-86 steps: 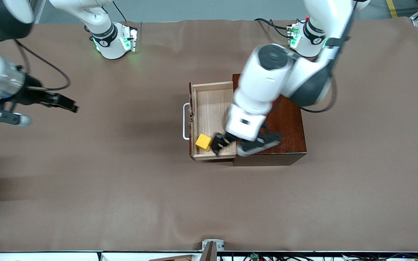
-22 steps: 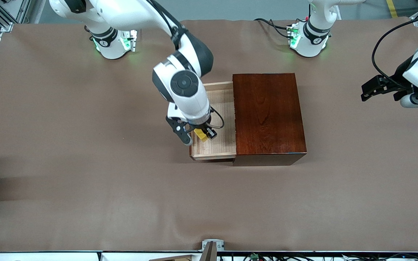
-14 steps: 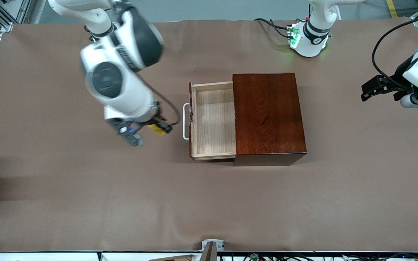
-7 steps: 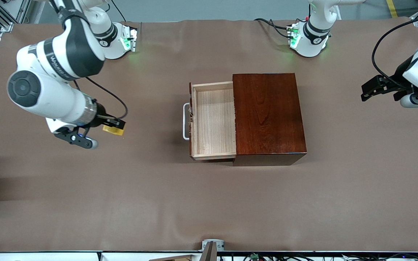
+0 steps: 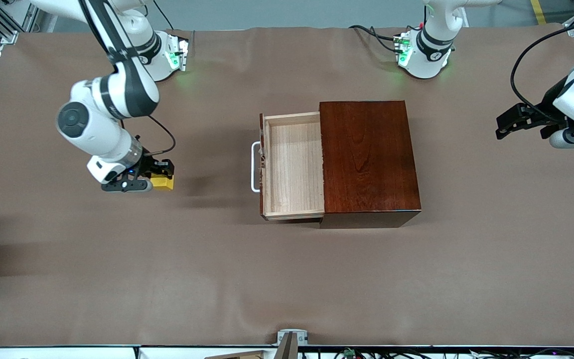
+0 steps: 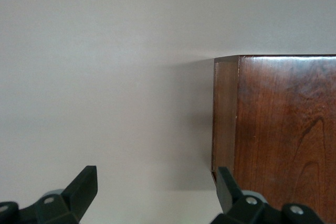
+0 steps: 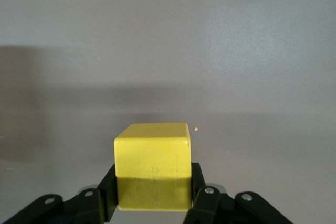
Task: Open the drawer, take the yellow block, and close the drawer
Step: 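Lift the yellow cube out and carry it beside the box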
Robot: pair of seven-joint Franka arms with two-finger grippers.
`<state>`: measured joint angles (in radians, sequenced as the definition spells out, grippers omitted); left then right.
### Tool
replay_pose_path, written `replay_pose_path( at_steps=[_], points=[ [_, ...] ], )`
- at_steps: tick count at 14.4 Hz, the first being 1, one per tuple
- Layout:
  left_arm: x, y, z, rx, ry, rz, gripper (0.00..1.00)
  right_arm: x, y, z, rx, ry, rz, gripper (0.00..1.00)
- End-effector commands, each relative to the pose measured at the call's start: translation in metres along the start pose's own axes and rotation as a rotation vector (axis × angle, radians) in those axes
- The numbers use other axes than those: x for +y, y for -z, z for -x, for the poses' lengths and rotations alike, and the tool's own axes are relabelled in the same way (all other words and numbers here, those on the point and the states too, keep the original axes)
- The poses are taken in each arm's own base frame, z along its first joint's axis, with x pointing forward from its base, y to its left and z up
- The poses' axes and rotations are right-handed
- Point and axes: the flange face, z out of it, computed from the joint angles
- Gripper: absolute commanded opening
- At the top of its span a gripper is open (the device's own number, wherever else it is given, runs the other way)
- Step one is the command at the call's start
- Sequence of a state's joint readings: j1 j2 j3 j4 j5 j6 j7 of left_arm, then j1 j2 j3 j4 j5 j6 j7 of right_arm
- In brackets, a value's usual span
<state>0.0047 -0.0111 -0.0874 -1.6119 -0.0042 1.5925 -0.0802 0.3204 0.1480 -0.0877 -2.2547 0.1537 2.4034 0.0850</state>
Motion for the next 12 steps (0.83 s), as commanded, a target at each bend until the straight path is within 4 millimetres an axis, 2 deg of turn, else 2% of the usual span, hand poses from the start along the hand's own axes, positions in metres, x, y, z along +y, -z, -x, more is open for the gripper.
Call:
replay_pose_path(
  at_steps=[1,3,6,10,12],
  points=[
    [-0.001,0.004,-0.002,0.008,-0.02,0.003,1.0,0.02,-0.025,0.002,-0.006,0.057,0.016,0.13],
    [-0.002,0.004,-0.002,0.008,-0.019,0.003,1.0,0.034,-0.043,0.005,-0.016,0.071,0.023,0.13],
    [-0.001,0.004,-0.002,0.008,-0.02,0.003,1.0,0.046,-0.068,0.032,0.002,0.058,0.034,0.11],
    [-0.002,0.003,-0.002,0.007,-0.019,0.003,1.0,0.053,-0.079,0.06,-0.036,0.044,0.036,0.11],
    [-0.002,0.003,-0.002,0.006,-0.016,0.004,1.0,0.061,-0.081,0.064,-0.044,0.028,0.035,0.11]
  ],
)
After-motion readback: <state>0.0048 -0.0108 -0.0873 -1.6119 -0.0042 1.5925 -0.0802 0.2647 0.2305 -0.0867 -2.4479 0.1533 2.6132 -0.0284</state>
